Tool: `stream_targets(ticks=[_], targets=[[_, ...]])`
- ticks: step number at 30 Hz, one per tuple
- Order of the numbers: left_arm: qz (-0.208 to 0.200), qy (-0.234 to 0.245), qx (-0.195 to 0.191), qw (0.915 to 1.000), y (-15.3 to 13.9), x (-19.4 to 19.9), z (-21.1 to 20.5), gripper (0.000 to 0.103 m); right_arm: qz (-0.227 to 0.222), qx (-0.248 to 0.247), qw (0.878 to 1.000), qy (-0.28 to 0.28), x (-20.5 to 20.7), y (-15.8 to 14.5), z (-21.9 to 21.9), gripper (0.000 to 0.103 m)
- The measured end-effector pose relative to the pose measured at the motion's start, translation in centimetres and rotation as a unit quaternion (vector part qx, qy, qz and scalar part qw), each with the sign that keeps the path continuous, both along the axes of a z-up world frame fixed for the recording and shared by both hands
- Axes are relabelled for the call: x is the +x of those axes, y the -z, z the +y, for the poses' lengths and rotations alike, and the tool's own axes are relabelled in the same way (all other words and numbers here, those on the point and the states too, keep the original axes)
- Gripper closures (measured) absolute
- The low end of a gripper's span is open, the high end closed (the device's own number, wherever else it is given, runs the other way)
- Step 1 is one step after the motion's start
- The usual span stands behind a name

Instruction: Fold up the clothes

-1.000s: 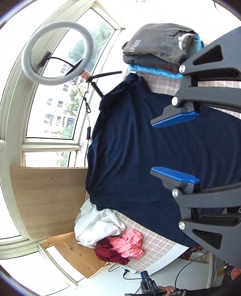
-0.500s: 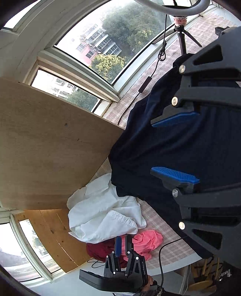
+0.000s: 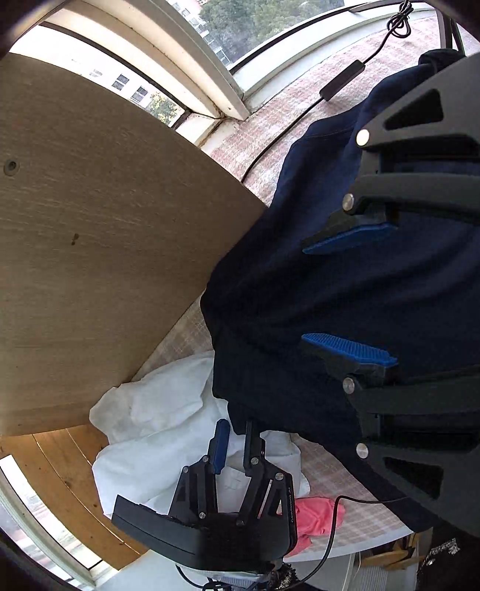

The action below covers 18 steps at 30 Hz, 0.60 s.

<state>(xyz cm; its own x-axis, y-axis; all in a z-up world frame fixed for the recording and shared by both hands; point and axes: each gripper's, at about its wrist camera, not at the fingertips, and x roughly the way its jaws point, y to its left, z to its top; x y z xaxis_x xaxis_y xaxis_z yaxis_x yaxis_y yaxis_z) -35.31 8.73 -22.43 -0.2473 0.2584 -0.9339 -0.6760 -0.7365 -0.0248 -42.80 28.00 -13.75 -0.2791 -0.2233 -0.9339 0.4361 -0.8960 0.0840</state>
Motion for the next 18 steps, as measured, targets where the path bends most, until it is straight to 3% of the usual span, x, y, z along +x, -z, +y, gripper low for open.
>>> stream_targets(ticks=[5,11,14,18], targets=[[0.051,-0.027,0.042,0.9974,-3.5,2.8,-3.3,0.1,-0.011,0.023,1.0,0.009,-1.1,2.2,0.3,0.059],[0.023,-0.061,0.057,0.9962,-2.5,6.2,-7.8,0.1,-0.054,0.087,0.995,0.015,-2.5,6.9,0.3,0.059],[0.026,-0.055,0.064,0.9961,-1.9,7.2,-7.6,0.1,-0.04,0.092,0.995,0.016,-2.6,5.9,-0.2,0.059],[0.016,-0.042,0.104,0.9935,-2.1,7.7,-6.8,0.1,-0.009,0.016,1.0,-0.013,-2.7,1.6,-3.1,0.059]])
